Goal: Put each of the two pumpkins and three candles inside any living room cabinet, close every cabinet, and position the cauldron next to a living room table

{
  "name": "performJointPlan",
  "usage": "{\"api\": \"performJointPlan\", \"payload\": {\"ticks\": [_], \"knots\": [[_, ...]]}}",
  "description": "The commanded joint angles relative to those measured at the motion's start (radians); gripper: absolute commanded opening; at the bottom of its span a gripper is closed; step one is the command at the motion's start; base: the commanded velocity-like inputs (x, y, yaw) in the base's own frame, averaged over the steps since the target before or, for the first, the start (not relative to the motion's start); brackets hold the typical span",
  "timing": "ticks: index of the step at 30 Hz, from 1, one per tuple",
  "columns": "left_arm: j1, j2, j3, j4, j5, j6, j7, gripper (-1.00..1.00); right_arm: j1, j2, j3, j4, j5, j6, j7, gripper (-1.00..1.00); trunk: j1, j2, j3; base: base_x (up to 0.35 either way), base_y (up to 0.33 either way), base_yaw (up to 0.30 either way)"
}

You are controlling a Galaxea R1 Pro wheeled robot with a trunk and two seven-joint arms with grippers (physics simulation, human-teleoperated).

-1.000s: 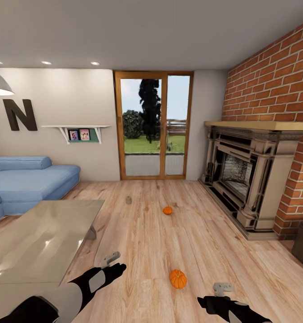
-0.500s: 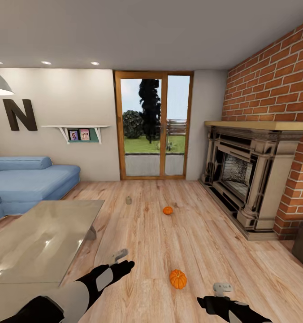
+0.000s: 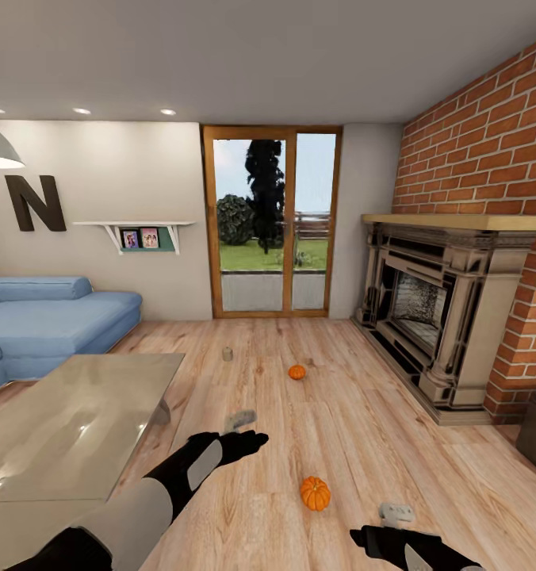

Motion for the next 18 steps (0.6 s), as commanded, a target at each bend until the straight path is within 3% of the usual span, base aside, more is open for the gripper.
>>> {"api": "performJointPlan", "payload": {"ticks": [1,8,12,14,18], "knots": [[-0.001,-0.004,-0.003,-0.006,0.001,0.008,0.000,1.00,-0.001,-0.001,0.008,-0.002,-0.018,0.018,0.001,1.00,0.000,-0.001,-0.001,0.000,0.000,0.000],[-0.004,-0.037,-0.002,-0.049,0.001,0.092,0.016,1.00,-0.016,-0.002,0.007,-0.001,-0.053,0.173,0.002,1.00,0.000,-0.001,-0.001,0.000,0.000,0.000],[-0.005,-0.042,-0.001,-0.100,0.001,0.105,0.019,1.00,-0.037,-0.001,0.007,-0.001,-0.061,0.215,0.002,1.00,0.000,-0.001,-0.001,0.000,0.000,0.000],[-0.005,-0.043,-0.001,-0.129,0.002,0.109,0.020,1.00,-0.047,-0.001,0.006,-0.001,-0.078,0.230,0.003,1.00,0.000,-0.001,-0.001,0.000,0.000,0.000],[-0.006,-0.044,-0.001,-0.165,0.001,0.112,0.023,1.00,-0.060,-0.001,0.006,-0.001,-0.154,0.260,0.013,1.00,0.000,-0.001,-0.001,0.000,0.000,0.000]]}}
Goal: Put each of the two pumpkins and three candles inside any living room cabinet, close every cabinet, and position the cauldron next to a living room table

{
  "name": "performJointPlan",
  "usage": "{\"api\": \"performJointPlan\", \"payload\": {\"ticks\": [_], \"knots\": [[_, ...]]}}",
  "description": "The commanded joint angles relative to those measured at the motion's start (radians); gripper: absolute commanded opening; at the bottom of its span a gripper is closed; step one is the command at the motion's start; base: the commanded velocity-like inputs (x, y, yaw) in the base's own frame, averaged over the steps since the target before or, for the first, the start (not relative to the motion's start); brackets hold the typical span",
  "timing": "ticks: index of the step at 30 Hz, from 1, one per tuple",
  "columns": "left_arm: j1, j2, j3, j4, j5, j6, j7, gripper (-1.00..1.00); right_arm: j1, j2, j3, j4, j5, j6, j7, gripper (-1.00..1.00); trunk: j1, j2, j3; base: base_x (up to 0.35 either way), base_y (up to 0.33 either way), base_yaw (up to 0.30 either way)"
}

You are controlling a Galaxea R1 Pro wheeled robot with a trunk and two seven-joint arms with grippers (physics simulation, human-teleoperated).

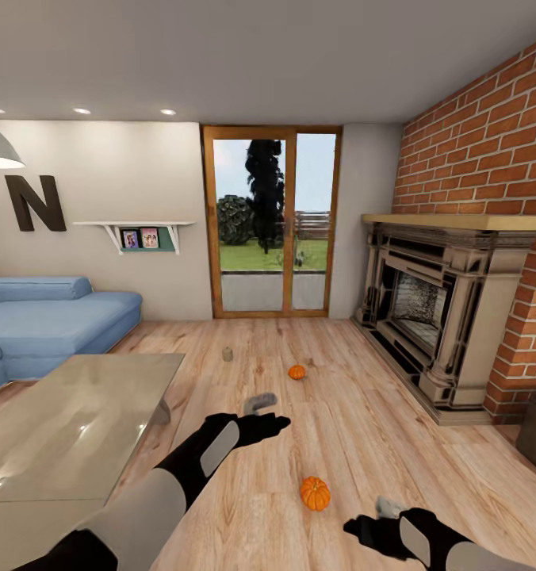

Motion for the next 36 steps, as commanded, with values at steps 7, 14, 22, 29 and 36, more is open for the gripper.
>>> {"api": "performJointPlan", "payload": {"ticks": [7,14,22,29,36], "knots": [[-0.002,0.000,-0.001,-0.003,-0.006,0.005,0.003,1.00,-0.004,-0.002,0.009,-0.008,-0.051,0.008,0.071,1.00,0.000,-0.001,-0.001,0.148,0.000,0.000],[-0.002,0.000,-0.002,-0.004,-0.007,0.005,0.013,1.00,-0.004,-0.002,0.011,-0.010,-0.052,0.006,0.106,1.00,0.000,-0.001,-0.001,0.321,0.000,0.000],[-0.002,0.000,-0.002,-0.003,-0.008,0.004,0.016,1.00,-0.004,0.000,0.017,-0.010,-0.049,0.004,0.100,1.00,0.000,-0.001,-0.001,0.333,-0.002,0.000],[-0.002,0.000,-0.002,-0.003,-0.008,0.004,0.016,1.00,-0.004,0.001,0.019,-0.010,-0.048,0.004,0.098,1.00,0.000,-0.001,-0.001,0.302,-0.177,0.000],[-0.002,0.000,-0.002,-0.004,-0.006,0.004,0.016,1.00,-0.004,0.001,0.019,-0.010,-0.048,0.004,0.097,1.00,0.000,-0.001,-0.001,0.320,-0.108,0.000]]}}
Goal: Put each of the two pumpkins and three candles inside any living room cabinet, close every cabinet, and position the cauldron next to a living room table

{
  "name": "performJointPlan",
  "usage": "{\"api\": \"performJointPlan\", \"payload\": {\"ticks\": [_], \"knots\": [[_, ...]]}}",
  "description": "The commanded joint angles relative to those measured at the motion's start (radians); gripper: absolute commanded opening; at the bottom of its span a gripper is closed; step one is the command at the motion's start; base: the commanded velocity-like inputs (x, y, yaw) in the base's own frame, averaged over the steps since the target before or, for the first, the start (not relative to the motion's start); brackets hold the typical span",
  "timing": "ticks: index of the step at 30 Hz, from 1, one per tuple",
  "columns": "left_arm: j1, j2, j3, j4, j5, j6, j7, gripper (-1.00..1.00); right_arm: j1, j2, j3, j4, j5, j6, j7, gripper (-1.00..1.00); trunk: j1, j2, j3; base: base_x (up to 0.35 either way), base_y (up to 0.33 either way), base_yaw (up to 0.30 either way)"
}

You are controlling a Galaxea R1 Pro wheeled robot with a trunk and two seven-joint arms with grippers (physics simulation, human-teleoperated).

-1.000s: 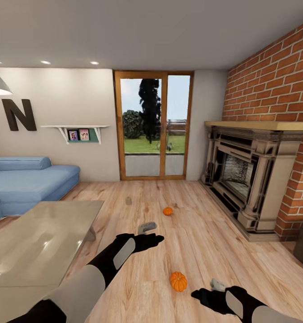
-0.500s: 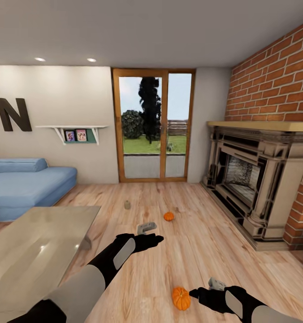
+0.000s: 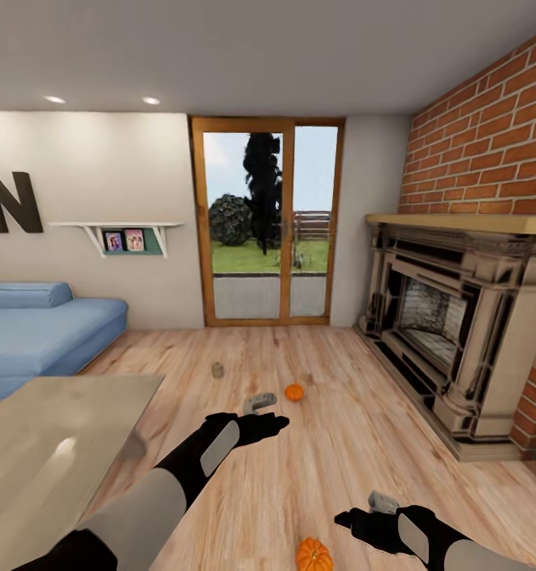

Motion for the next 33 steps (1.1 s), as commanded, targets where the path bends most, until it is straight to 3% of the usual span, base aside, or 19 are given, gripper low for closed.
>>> {"api": "performJointPlan", "payload": {"ticks": [1,19,28,33], "knots": [[-0.001,0.000,-0.001,0.000,0.002,0.003,0.001,1.00,0.000,-0.001,0.006,-0.001,-0.007,0.004,0.001,1.00,0.001,-0.001,-0.001,0.325,-0.082,0.000],[-0.001,0.000,-0.001,-0.031,0.006,0.007,-0.007,1.00,0.000,-0.001,0.006,0.000,-0.006,0.006,0.001,1.00,0.001,-0.001,-0.027,0.043,-0.008,0.000],[-0.001,0.000,-0.001,-0.060,0.008,0.029,-0.008,1.00,0.000,-0.001,0.005,0.000,-0.008,0.013,0.031,1.00,0.035,-0.064,-0.069,0.000,0.000,0.000],[-0.002,0.000,-0.001,-0.087,0.010,0.120,-0.008,1.00,0.000,-0.003,0.003,-0.001,-0.008,0.032,0.085,1.00,0.054,-0.099,-0.093,0.000,0.000,0.000]]}}
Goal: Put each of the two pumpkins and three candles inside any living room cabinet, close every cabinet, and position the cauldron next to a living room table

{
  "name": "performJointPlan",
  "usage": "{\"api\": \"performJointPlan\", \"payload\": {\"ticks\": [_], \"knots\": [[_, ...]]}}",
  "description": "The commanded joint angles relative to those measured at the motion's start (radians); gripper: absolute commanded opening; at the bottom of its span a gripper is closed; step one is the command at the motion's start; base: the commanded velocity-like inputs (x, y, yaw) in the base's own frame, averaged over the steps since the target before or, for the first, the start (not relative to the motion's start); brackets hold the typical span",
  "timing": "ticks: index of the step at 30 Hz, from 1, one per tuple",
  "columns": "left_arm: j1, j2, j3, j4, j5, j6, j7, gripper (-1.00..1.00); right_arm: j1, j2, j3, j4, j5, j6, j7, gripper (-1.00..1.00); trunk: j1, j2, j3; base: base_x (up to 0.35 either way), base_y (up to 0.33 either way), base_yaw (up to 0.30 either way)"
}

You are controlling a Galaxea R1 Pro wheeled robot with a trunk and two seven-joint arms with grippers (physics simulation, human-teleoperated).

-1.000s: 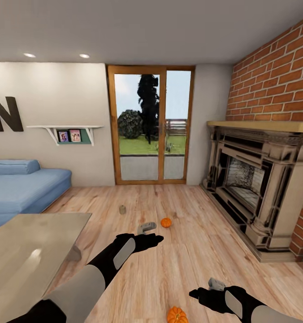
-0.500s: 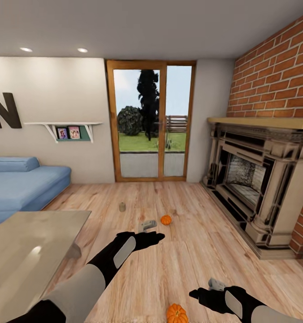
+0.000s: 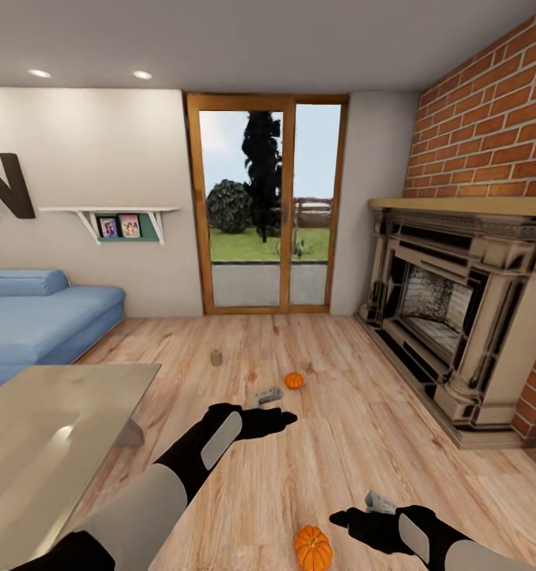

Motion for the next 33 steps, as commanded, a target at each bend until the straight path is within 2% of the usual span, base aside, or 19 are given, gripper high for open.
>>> {"api": "performJointPlan", "payload": {"ticks": [1,8,28,33], "knots": [[-0.001,0.000,0.000,-0.001,0.001,0.008,0.000,1.00,-0.001,-0.001,0.006,-0.001,-0.008,0.014,0.003,1.00,0.004,-0.008,-0.006,0.000,0.000,0.000],[-0.001,0.000,0.000,0.004,0.000,0.017,0.000,1.00,-0.001,-0.001,0.005,-0.001,-0.009,0.040,0.004,1.00,0.031,-0.057,-0.039,0.000,0.000,0.000],[-0.001,0.000,0.000,0.014,0.000,0.020,-0.008,1.00,-0.001,0.001,0.008,-0.001,-0.006,0.039,0.007,1.00,0.107,-0.197,-0.133,0.000,0.000,0.000],[-0.001,0.000,0.001,0.014,0.000,0.019,-0.005,1.00,-0.001,0.003,0.009,-0.001,-0.006,0.036,0.007,1.00,0.107,-0.197,-0.141,0.000,0.000,0.000]]}}
